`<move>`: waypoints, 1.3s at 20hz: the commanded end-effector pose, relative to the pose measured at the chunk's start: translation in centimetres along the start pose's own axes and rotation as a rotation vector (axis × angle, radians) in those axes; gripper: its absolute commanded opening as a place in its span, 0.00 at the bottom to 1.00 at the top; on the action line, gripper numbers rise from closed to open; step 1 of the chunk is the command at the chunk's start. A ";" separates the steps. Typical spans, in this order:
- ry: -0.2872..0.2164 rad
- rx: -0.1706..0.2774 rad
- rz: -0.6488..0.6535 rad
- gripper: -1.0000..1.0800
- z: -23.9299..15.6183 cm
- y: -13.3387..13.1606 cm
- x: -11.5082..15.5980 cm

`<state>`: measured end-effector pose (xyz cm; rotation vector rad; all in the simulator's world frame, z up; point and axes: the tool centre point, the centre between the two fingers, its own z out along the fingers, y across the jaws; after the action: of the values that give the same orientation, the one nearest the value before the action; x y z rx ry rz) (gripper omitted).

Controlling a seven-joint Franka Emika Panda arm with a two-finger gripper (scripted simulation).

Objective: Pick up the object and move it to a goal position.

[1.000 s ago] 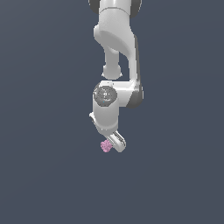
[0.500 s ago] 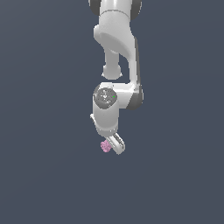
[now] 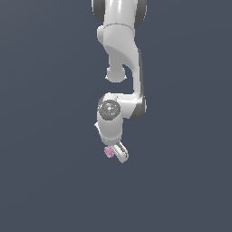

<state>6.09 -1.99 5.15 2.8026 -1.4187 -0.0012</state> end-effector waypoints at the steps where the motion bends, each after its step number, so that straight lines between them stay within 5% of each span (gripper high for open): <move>1: 0.000 0.001 0.001 0.96 1.0 0.0 0.0; 6: 0.000 0.001 0.001 0.96 1.3 -0.1 0.1; 7: 0.000 0.001 0.001 0.00 1.3 -0.1 0.1; 26: 0.000 0.001 0.001 0.00 -0.8 0.3 -0.2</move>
<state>5.87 -1.99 5.27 2.8018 -1.4201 -0.0021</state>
